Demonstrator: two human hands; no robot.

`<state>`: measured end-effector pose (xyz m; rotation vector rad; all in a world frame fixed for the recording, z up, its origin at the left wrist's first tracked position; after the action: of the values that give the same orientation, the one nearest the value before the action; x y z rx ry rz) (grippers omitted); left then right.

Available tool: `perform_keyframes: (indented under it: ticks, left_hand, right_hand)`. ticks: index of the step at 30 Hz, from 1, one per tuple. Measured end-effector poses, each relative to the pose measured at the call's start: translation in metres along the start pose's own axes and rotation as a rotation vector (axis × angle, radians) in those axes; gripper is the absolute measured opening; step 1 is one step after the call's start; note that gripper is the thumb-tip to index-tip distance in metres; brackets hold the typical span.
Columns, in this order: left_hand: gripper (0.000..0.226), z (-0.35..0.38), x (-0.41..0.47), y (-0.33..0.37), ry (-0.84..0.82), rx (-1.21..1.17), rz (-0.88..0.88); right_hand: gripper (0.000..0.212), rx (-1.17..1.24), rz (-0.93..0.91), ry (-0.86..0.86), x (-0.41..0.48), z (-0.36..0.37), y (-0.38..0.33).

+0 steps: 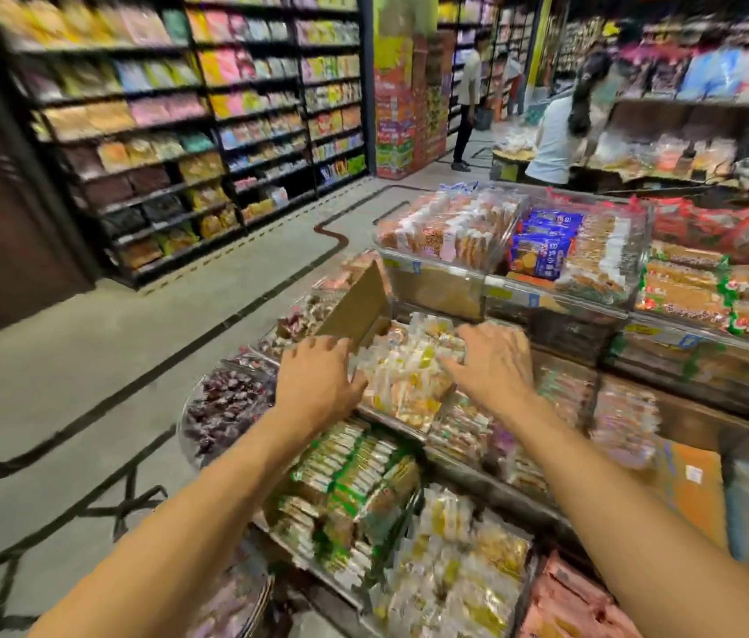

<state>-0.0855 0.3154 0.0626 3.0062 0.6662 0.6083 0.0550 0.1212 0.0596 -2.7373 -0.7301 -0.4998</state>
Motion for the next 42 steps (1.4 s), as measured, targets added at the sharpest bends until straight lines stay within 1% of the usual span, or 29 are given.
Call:
perform_keyframes:
  ticks: [2,5,7,9,13,20,23,30,34,38,42]
  left_hand:
    - [0.052,-0.012,-0.011,-0.043,0.016,0.032,-0.041]
    - [0.052,-0.027,-0.03,-0.105,0.044,0.063,-0.11]
    - [0.055,-0.037,-0.045,-0.148,0.057,0.11,-0.153]
    - [0.059,-0.046,-0.061,-0.184,0.056,0.156,-0.18]
    - [0.055,-0.062,-0.102,-0.265,0.029,0.243,-0.303]
    - [0.058,-0.068,-0.166,-0.364,-0.023,0.32,-0.493]
    - [0.054,-0.062,-0.184,-0.396,-0.046,0.343,-0.557]
    - [0.053,-0.006,-0.208,-0.464,-0.153,0.433,-0.661]
    - [0.056,0.042,-0.214,-0.5,-0.238,0.429,-0.729]
    - [0.052,0.104,-0.224,-0.53,-0.293,0.402,-0.787]
    - [0.053,0.184,-0.247,-0.543,-0.414,0.335,-0.824]
  right_hand:
    - [0.05,0.021,-0.056,0.004,0.002,0.0,-0.051]
    - [0.055,0.055,-0.146,-0.002,0.0,0.006,-0.126]
    - [0.058,0.074,-0.197,-0.011,-0.003,0.013,-0.176]
    - [0.057,0.103,-0.239,-0.013,-0.006,0.019,-0.22]
    - [0.051,0.17,-0.368,-0.058,-0.024,0.037,-0.316]
    - [0.053,0.223,-0.569,-0.132,-0.061,0.073,-0.445]
    - [0.052,0.241,-0.642,-0.158,-0.072,0.097,-0.49]
    - [0.056,0.233,-0.778,-0.242,-0.095,0.19,-0.568]
    - [0.051,0.21,-0.838,-0.313,-0.104,0.251,-0.594]
    - [0.054,0.195,-0.878,-0.422,-0.117,0.32,-0.607]
    - [0.052,0.146,-0.869,-0.544,-0.145,0.402,-0.602]
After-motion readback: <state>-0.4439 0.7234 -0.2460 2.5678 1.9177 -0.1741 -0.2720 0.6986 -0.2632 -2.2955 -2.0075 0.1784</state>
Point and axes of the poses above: each hand's wrist, its own x-axis towards the middle knuckle, its own z-axis out of the palm, y = z × x, the point moved 7 cm from there along x, towards the middle knuckle, and after that the axes turned 13 degrees about y, right-handed, at the moved point
